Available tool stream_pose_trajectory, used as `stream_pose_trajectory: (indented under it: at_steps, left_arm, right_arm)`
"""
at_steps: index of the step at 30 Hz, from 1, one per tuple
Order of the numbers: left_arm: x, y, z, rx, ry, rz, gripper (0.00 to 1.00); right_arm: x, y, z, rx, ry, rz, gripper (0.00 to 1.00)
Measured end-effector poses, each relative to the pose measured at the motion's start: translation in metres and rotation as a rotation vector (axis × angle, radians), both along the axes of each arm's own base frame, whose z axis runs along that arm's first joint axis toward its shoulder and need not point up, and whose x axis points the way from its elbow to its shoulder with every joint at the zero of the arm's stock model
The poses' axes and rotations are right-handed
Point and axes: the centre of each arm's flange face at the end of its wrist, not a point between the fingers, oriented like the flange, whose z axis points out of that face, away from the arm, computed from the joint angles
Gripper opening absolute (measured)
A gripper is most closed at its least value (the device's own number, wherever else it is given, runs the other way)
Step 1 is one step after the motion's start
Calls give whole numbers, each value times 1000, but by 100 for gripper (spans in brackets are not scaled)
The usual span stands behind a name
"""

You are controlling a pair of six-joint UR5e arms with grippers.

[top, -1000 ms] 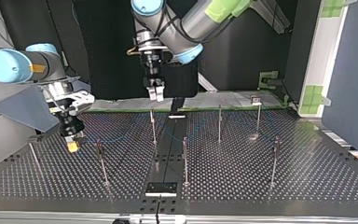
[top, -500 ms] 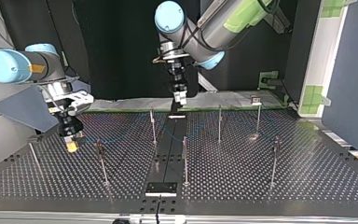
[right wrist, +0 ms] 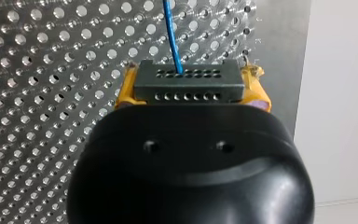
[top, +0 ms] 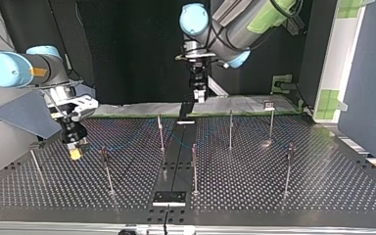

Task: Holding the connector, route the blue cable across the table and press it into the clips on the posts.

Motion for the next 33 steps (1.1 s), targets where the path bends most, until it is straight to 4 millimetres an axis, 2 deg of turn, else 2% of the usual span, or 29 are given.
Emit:
stream_pose_trajectory:
  at_steps: [20,33]
  left_arm:
    - [-56,25,-60,100,139,-173,100]
    - [-64,29,-66,112,157,-184,100]
  right_arm:
    - [0,0,-3,7,0,-3,0]
    - [1,1,-5,9,3,-33,0]
